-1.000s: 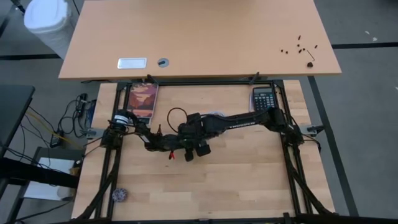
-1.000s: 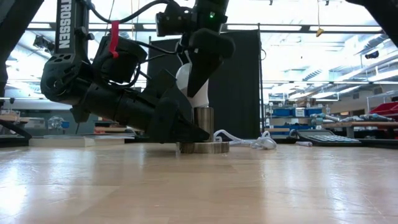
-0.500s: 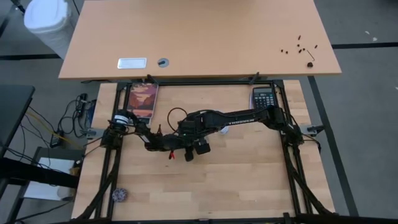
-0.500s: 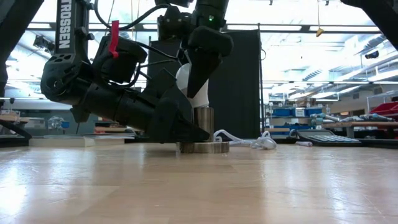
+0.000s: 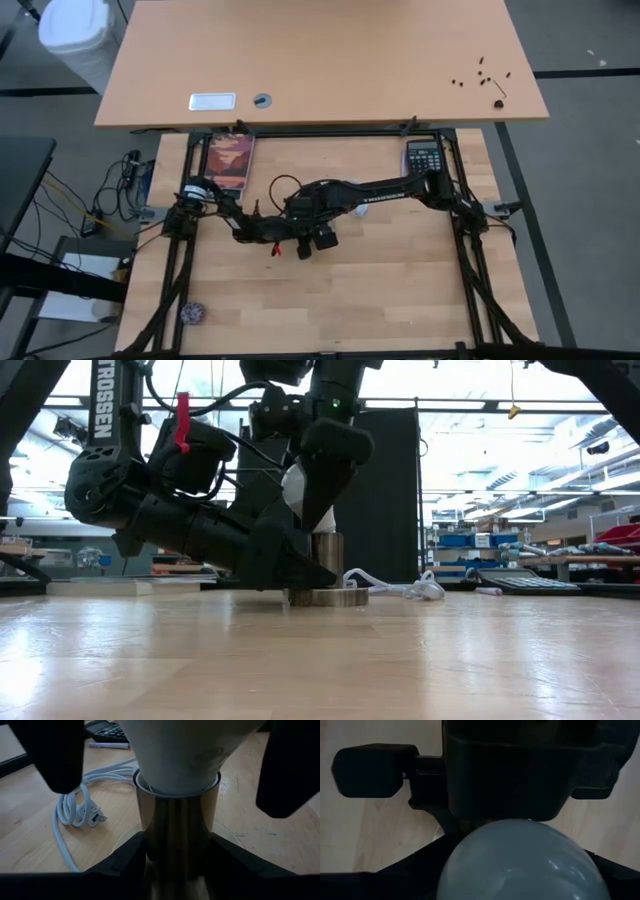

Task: Screw lightbulb
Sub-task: Insert the lightbulb into the lamp

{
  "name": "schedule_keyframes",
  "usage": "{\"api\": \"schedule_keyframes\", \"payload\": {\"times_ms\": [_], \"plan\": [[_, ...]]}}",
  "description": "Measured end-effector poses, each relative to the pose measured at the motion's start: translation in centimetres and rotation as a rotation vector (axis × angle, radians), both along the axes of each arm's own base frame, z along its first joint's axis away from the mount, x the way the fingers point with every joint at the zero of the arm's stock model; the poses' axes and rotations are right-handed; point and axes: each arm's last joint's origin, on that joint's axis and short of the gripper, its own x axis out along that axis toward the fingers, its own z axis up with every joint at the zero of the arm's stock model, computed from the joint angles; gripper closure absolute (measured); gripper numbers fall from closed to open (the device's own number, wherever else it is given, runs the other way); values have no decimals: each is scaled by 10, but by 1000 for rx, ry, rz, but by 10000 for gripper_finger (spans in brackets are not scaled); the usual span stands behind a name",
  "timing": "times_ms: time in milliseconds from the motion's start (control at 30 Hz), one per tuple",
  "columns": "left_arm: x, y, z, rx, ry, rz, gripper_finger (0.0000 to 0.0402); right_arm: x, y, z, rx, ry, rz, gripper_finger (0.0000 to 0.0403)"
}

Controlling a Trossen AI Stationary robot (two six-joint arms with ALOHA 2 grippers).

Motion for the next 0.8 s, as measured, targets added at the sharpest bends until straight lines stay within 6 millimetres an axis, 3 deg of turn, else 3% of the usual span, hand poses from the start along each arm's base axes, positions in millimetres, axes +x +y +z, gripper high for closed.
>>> {"api": "schedule_keyframes", "payload": {"times_ms": [500, 800], "plan": [[0, 0, 0, 1, -2, -8, 208, -1, -1, 2, -22, -2, -31, 151], [1, 0, 0, 2, 0, -4, 208, -14, -16, 33, 22, -59, -194, 133]]}}
